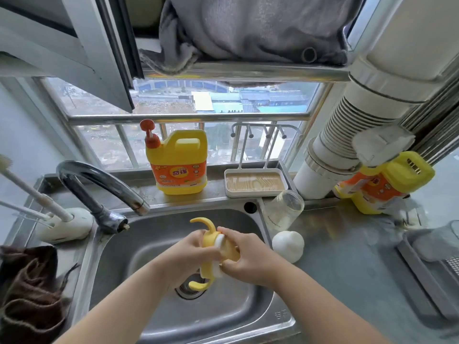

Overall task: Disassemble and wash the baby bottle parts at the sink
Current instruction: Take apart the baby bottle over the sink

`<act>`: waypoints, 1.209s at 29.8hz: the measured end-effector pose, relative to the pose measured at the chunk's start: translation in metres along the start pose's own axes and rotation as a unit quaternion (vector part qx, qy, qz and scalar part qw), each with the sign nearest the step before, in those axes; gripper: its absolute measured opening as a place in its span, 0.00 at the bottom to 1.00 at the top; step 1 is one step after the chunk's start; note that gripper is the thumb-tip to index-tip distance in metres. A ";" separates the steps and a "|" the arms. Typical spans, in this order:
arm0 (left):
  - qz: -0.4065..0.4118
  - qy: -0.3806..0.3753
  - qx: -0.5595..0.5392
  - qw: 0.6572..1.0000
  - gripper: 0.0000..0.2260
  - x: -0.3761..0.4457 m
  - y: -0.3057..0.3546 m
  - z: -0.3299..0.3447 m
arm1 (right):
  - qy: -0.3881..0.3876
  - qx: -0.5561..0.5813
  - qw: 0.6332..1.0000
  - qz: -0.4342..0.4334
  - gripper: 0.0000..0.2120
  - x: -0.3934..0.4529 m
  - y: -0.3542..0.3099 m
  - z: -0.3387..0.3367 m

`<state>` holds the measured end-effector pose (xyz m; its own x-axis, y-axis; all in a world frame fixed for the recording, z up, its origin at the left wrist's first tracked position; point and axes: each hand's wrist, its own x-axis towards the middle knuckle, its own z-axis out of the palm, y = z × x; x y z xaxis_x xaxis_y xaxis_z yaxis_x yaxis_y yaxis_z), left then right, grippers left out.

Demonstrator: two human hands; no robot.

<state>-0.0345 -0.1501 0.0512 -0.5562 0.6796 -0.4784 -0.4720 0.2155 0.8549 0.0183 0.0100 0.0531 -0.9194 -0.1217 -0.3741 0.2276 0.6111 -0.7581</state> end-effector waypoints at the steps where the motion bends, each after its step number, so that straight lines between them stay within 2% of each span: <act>1: 0.003 0.005 -0.005 1.000 0.09 -0.002 -0.001 -0.004 | -0.007 0.006 1.000 -0.004 0.37 0.003 -0.002 0.001; 7: -0.017 0.074 -0.021 0.997 0.15 -0.005 -0.006 -0.007 | -0.005 0.022 1.000 -0.022 0.39 0.006 -0.006 0.010; 11: -0.024 0.118 -0.012 0.993 0.16 -0.002 -0.004 0.001 | 0.038 -0.002 0.999 -0.027 0.38 0.001 -0.007 0.016; 14: -0.024 0.141 0.039 0.989 0.12 0.006 -0.003 0.015 | 0.112 -0.062 0.992 -0.013 0.31 -0.008 0.001 0.018; 17: -0.025 0.163 0.094 0.982 0.09 0.012 -0.003 0.027 | 0.128 -0.060 0.990 0.022 0.24 -0.020 0.009 0.013; 21: -0.016 0.166 0.134 0.977 0.08 0.024 -0.008 0.050 | 0.125 -0.009 0.990 0.058 0.18 -0.046 0.023 -0.007; 26: -0.023 0.166 0.110 0.980 0.17 0.038 -0.018 0.076 | 0.128 0.017 0.986 0.104 0.08 -0.073 0.050 -0.029; 27: -0.026 0.168 0.088 0.981 0.14 0.041 -0.022 0.080 | 0.131 0.003 0.984 0.119 0.06 -0.079 0.057 -0.035; 29: -0.053 0.181 0.012 0.982 0.04 0.047 -0.027 0.090 | 0.135 -0.011 0.980 0.145 0.08 -0.090 0.069 -0.048; 31: -0.088 0.181 -0.043 0.979 0.04 0.055 -0.032 0.102 | 0.140 -0.009 0.977 0.162 0.10 -0.101 0.079 -0.060; 36: -0.134 0.118 0.052 0.983 0.12 0.073 -0.043 0.132 | 0.141 -0.011 0.974 0.178 0.08 -0.113 0.095 -0.081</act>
<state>0.0352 -0.0173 0.0059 -0.5705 0.4099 -0.7117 -0.5568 0.4440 0.7020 0.1183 0.1447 0.0669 -0.8358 0.3187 -0.4471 0.5438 0.5922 -0.5946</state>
